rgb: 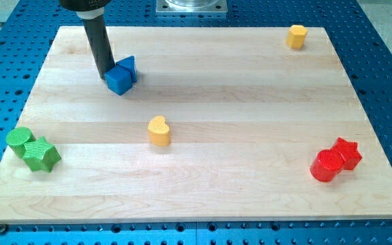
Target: Push the triangle to the left side of the hexagon
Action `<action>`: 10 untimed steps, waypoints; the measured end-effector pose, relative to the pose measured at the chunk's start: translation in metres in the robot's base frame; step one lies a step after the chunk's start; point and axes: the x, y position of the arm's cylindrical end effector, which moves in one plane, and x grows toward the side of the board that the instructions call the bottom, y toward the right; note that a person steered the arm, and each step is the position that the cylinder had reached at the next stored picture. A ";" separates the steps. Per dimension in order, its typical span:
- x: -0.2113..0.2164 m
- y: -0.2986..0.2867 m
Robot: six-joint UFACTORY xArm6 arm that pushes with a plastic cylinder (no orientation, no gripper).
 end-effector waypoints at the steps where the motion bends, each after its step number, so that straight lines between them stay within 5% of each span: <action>1: 0.001 0.000; 3: -0.042 0.125; 4: -0.041 0.064; 5: -0.007 0.095; 7: -0.034 0.213; 8: -0.030 0.162; 10: 0.014 0.158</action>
